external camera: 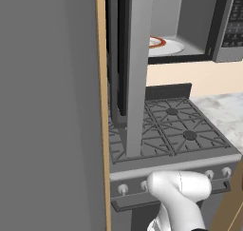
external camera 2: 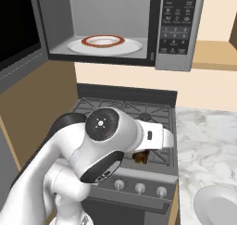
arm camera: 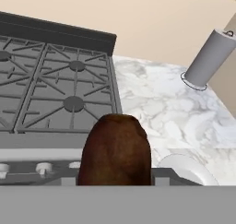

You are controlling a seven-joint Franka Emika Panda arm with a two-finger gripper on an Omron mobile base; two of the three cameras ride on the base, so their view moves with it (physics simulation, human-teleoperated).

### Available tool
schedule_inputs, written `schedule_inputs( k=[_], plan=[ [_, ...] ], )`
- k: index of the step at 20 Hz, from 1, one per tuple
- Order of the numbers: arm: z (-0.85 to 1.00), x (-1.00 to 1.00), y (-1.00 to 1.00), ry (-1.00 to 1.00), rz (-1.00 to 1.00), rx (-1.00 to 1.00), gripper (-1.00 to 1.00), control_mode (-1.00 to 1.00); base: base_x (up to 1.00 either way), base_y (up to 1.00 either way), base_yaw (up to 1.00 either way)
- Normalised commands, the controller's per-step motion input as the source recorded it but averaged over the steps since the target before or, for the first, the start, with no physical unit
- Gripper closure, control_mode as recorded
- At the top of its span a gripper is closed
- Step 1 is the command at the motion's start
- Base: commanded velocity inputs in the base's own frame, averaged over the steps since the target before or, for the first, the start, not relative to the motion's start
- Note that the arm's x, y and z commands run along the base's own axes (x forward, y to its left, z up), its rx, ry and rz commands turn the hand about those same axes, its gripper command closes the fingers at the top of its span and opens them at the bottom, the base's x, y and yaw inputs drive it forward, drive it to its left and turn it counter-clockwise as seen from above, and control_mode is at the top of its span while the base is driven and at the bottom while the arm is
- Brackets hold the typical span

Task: Pick the sweet potato from the counter and place it in the microwave. Then turn on the microwave.

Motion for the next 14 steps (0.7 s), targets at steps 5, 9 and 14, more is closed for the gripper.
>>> schedule_inputs(
  k=[5,9,14],
  plan=[
    [0.66,0.01,0.44,0.00,0.00,0.00,1.00,-1.00,0.00,0.00,0.00],
    [0.52,0.00,0.46,0.00,0.00,0.00,1.00,-1.00,0.00,0.00,0.00],
    [0.47,0.00,0.41,-0.01,0.00,0.00,1.00,-1.00,0.00,0.00,0.00]
  ],
)
